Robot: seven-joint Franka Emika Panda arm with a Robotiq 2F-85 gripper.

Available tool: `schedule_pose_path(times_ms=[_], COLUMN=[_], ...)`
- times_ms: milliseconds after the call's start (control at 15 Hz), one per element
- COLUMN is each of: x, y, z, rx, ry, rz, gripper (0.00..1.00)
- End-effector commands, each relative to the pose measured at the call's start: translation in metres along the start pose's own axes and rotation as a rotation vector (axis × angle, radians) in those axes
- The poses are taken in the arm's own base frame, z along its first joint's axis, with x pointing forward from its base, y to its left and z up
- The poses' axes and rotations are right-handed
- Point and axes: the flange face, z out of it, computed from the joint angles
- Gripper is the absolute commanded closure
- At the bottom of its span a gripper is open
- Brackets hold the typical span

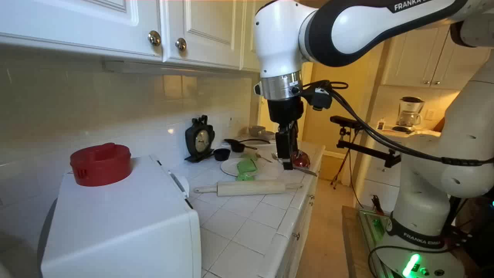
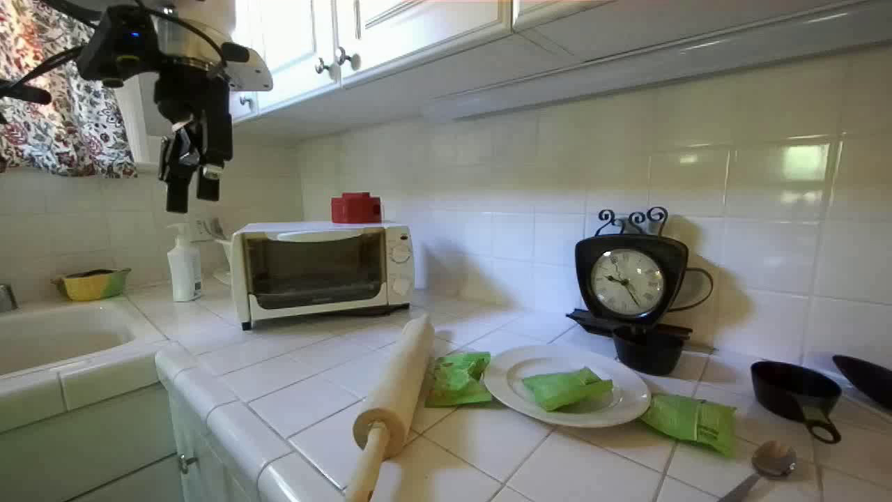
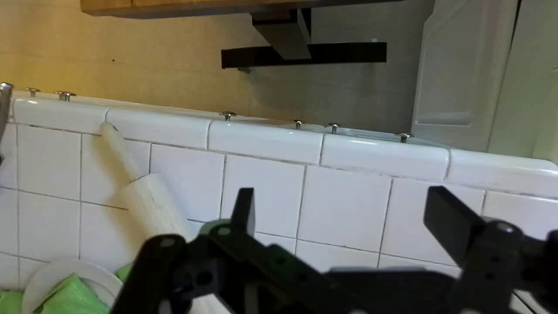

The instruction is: Turn the top knob of the microwave to the right

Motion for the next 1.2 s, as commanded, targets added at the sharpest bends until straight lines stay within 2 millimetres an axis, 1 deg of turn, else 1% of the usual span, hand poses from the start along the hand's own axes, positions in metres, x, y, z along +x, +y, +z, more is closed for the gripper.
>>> schedule_pose_path(times_ms=[0,133,467,600,733,933,1067,1133], x=[0.0,-0.004,-0.015,-0.02,-0.022,-0.026,-0.026,-0.025], y=[0.0,0.011,0.04,0.057,0.076,0.115,0.14,0.153], z=[0.0,0.011,0.054,0.07,0.087,0.112,0.125,0.126], rx=[0.0,0.076,0.212,0.259,0.321,0.399,0.453,0.484], ry=[-0.001,0.002,-0.033,-0.029,-0.009,0.014,0.035,0.051], rz=[0.0,0.076,0.272,0.351,0.417,0.528,0.604,0.643], gripper=[0.0,0.0,0.0,0.0,0.0,0.0,0.0,0.0])
